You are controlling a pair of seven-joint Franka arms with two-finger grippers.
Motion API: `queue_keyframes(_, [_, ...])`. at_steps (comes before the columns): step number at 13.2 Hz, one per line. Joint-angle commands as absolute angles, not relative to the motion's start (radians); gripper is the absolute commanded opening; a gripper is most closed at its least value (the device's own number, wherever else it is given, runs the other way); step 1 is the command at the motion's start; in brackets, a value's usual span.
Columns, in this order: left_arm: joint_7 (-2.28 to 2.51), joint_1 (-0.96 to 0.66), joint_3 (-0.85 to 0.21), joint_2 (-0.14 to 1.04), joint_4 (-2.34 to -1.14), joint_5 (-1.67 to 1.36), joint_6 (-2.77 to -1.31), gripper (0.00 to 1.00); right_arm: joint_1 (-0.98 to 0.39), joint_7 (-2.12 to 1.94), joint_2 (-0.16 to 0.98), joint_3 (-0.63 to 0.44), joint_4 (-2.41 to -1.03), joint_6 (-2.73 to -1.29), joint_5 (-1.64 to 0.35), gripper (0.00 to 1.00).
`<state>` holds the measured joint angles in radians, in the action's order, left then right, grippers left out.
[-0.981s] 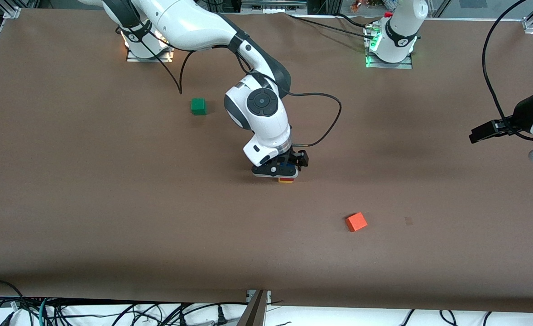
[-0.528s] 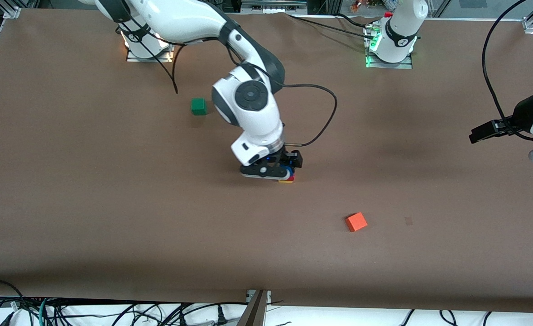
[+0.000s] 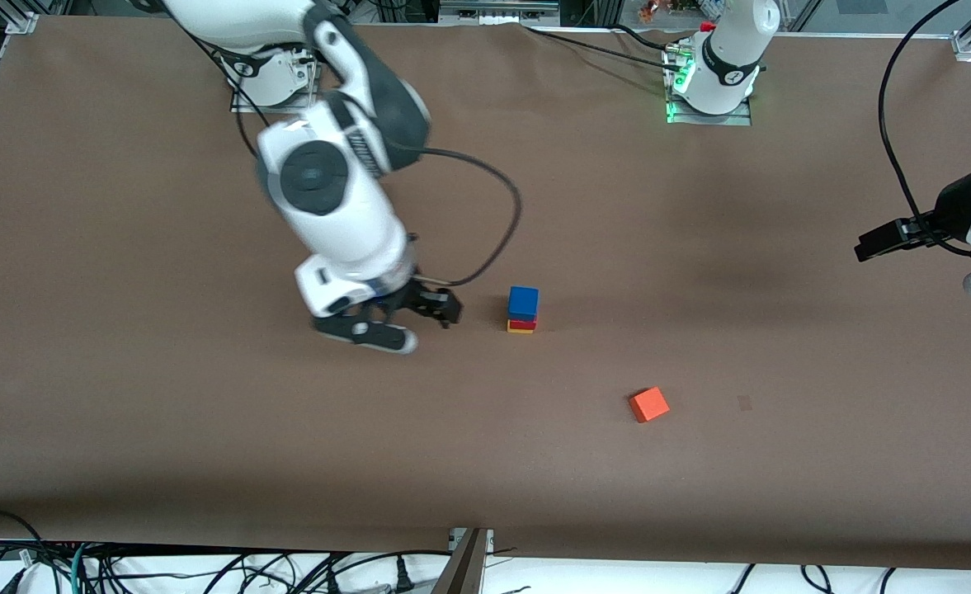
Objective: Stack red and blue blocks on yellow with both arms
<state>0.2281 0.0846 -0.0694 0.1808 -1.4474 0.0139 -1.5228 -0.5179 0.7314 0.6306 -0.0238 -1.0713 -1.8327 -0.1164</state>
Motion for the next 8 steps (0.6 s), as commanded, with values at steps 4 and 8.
queue_keyframes(4, [0.207, 0.097, -0.077, 0.184, -1.442, 0.005, -1.526, 1.00, -0.420, 0.488, 0.267, -0.073, -1.439, -1.715, -0.164, 1.00])
queue_keyframes(8, [0.207, 0.094, -0.077, 0.186, -1.425, 0.011, -1.525, 1.00, -0.365, 0.312, 0.066, -0.127, -1.652, -1.664, -0.114, 1.00])
